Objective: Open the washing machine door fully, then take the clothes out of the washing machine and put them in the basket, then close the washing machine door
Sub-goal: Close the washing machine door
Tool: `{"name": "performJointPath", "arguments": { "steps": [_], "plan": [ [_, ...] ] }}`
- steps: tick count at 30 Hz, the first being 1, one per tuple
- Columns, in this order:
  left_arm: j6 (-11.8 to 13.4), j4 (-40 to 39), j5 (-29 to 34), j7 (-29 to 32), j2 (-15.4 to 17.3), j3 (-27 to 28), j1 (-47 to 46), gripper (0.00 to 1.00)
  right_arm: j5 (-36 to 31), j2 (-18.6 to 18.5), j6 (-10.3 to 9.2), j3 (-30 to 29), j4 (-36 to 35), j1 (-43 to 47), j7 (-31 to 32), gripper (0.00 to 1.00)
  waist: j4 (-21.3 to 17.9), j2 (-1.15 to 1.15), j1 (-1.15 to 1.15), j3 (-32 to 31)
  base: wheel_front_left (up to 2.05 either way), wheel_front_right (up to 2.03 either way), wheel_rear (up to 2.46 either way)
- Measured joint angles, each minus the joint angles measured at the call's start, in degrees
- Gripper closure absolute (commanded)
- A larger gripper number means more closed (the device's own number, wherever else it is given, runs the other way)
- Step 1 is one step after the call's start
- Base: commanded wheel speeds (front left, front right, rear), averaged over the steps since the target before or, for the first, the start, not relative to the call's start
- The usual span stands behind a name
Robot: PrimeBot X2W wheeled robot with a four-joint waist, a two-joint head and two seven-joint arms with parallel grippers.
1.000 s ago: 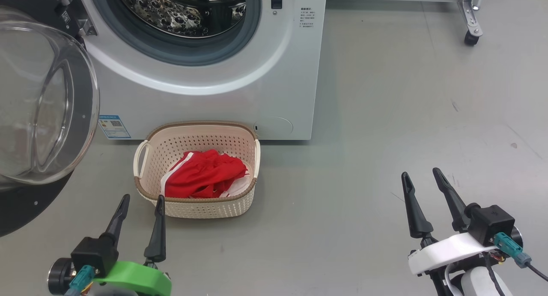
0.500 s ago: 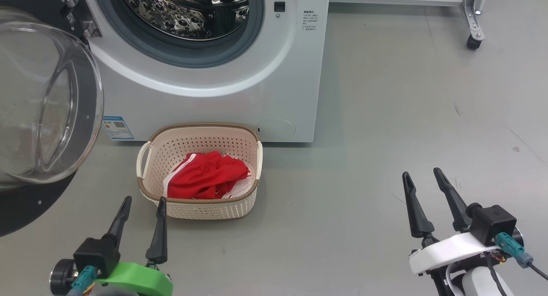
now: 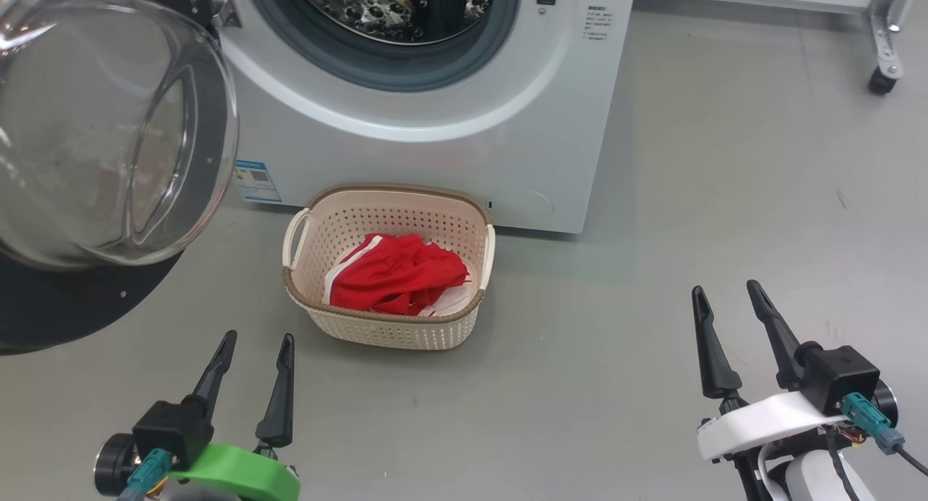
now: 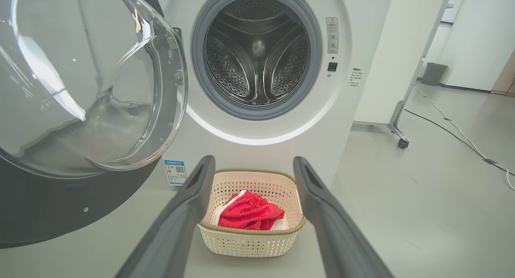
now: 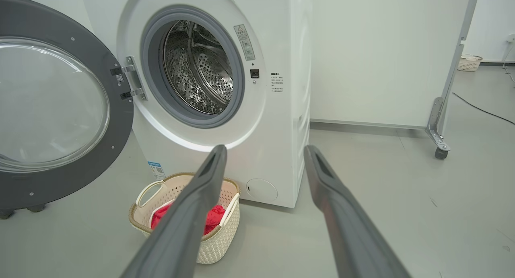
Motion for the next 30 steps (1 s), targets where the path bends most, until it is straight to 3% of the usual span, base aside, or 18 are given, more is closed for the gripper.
{"name": "performJointPath", "arguments": {
  "steps": [22,30],
  "plan": [
    [3.0,-3.5,-1.8,0.0,0.0,1.8,0.3,0.00,0.0,-1.6,0.00,8.1,1.2,-2.8,0.0,0.00,17.0,0.00,0.00,1.6,0.00,0.00,0.00],
    [4.5,-6.2,-1.8,0.0,-0.1,4.9,2.1,0.00,0.4,-2.0,0.00,13.8,2.4,-6.3,0.0,0.00,22.3,0.00,0.00,2.2,-0.02,-0.02,-0.02]
  ]
}}
